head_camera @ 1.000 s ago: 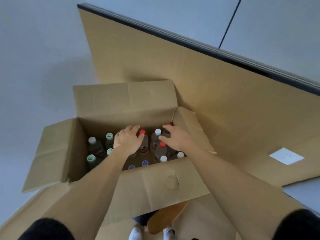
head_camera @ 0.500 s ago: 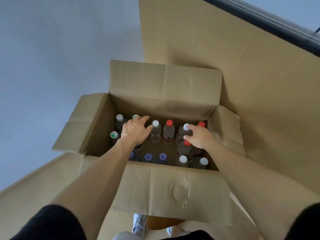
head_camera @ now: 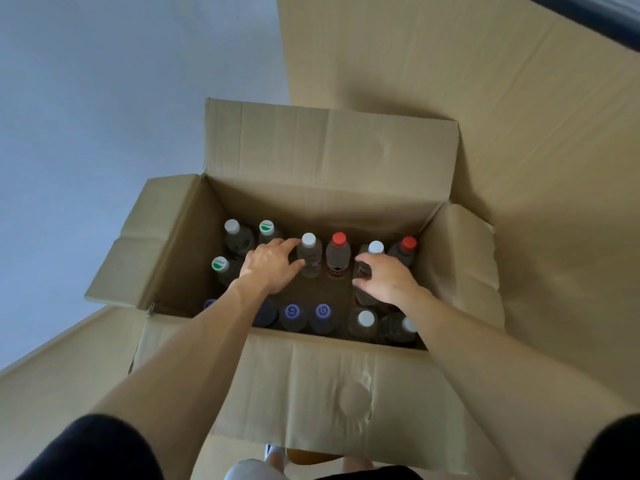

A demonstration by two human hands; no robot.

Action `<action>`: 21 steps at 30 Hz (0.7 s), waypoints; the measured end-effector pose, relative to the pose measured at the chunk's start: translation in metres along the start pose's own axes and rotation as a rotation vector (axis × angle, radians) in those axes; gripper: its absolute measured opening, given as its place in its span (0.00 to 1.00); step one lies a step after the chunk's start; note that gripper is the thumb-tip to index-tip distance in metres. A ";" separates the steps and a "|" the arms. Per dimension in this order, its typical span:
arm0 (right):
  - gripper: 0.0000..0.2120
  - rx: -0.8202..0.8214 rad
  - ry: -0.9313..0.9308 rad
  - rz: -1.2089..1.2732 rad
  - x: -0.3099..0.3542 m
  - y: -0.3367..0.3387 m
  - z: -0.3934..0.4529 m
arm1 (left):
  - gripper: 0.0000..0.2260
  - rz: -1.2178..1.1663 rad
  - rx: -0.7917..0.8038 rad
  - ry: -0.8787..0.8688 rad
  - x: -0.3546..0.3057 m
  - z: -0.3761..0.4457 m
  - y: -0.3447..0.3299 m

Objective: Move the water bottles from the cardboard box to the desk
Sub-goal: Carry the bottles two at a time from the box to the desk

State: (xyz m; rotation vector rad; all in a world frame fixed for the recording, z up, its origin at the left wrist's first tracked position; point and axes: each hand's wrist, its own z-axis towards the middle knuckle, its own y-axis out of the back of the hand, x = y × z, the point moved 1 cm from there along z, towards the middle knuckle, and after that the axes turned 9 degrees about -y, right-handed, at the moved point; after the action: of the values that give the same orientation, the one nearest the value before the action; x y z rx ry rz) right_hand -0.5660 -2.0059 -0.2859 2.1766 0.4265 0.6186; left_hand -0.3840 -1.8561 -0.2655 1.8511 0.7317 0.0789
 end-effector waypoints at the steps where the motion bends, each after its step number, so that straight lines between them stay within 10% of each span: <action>1: 0.30 -0.003 0.007 0.005 0.003 -0.001 0.002 | 0.26 -0.006 0.001 0.001 0.001 0.003 -0.001; 21: 0.35 -0.143 0.017 0.056 0.036 -0.029 0.064 | 0.29 -0.166 -0.078 -0.015 -0.004 0.073 -0.047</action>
State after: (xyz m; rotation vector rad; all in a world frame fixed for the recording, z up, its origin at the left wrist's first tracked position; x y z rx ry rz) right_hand -0.5028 -2.0106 -0.3332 2.0545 0.3211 0.6783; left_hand -0.3797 -1.9080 -0.3353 1.7084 0.8576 -0.0136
